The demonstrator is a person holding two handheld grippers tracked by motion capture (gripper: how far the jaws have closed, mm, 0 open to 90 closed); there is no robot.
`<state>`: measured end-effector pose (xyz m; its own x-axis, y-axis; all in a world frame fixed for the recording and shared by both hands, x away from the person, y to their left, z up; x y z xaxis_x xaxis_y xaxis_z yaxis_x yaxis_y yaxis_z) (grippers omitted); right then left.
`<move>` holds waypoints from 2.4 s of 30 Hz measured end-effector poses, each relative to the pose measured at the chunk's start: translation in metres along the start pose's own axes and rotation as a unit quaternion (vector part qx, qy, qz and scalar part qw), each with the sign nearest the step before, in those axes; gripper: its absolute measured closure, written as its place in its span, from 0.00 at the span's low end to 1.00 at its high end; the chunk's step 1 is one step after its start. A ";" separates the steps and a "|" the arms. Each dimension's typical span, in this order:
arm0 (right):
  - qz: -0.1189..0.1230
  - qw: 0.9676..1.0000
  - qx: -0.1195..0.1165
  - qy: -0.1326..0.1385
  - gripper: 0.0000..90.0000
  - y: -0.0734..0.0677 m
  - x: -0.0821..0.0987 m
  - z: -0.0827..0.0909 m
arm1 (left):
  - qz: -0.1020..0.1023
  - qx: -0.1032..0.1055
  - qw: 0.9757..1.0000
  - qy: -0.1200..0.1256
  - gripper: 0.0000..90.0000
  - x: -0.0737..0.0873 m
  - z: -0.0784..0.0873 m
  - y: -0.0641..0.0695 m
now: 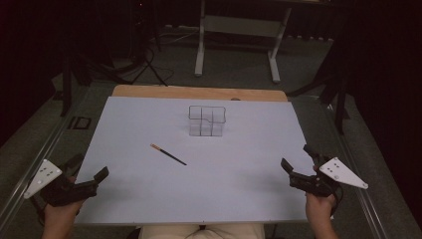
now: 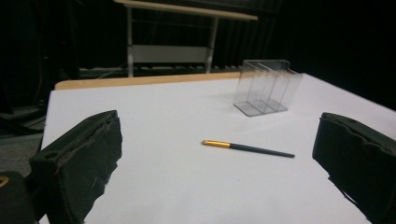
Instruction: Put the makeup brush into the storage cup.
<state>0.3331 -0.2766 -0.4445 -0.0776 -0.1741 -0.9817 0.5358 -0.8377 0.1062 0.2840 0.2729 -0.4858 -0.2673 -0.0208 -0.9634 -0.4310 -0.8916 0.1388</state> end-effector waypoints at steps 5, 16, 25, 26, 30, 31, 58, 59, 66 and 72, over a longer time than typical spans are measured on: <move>0.001 1.000 -0.003 -0.001 0.13 -0.001 0.000 -0.001 | -0.010 0.024 0.999 -0.020 0.02 -0.011 -0.004 -0.001; -0.007 1.000 -0.007 0.000 0.13 -0.002 -0.001 -0.001 | -0.037 0.058 0.997 -0.034 0.02 -0.041 -0.007 -0.010; -0.004 1.000 -0.007 -0.001 0.13 -0.003 -0.002 -0.001 | -0.064 0.083 0.992 -0.068 0.02 -0.046 -0.020 -0.003; -0.004 1.000 -0.009 -0.002 0.13 -0.003 -0.001 -0.001 | -0.065 0.088 0.992 -0.070 0.02 -0.047 -0.022 -0.001; -0.004 1.000 -0.011 -0.004 0.13 -0.003 -0.001 -0.002 | -0.079 0.101 0.988 -0.081 0.02 -0.052 -0.027 0.006; -0.004 1.000 -0.011 -0.005 0.13 -0.004 0.000 -0.002 | -0.083 0.107 0.987 -0.085 0.02 -0.053 -0.028 0.008; 0.003 1.000 -0.022 -0.015 0.13 -0.007 0.002 -0.005 | -0.194 0.162 0.949 -0.186 0.03 -0.060 -0.070 0.033; 0.003 1.000 -0.022 -0.015 0.13 -0.007 0.002 -0.005 | -0.196 0.166 0.947 -0.191 0.03 -0.060 -0.072 0.034; 0.002 1.000 -0.020 -0.013 0.13 -0.007 0.002 -0.004 | -0.219 0.183 0.935 -0.211 0.03 -0.059 -0.082 0.043; 0.002 1.000 -0.017 -0.013 0.13 -0.006 0.002 -0.003 | -0.246 0.191 0.921 -0.236 0.03 -0.053 -0.094 0.048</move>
<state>0.3321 -0.2704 -0.4480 -0.0976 -0.1915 -0.9766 0.5642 -0.8190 0.1042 0.3586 0.1881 -0.4497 -0.2652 0.6214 -0.7372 -0.8470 -0.5154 -0.1298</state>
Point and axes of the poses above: each handheld gripper's, and its own axes: z roughly backward along the jaws, x roughly out of its underside, y roughly to its right, the point moved 9 cm from there along -z, roughly forward along the jaws, and after that the axes turned 1 degree about z, right-handed, at the moved point
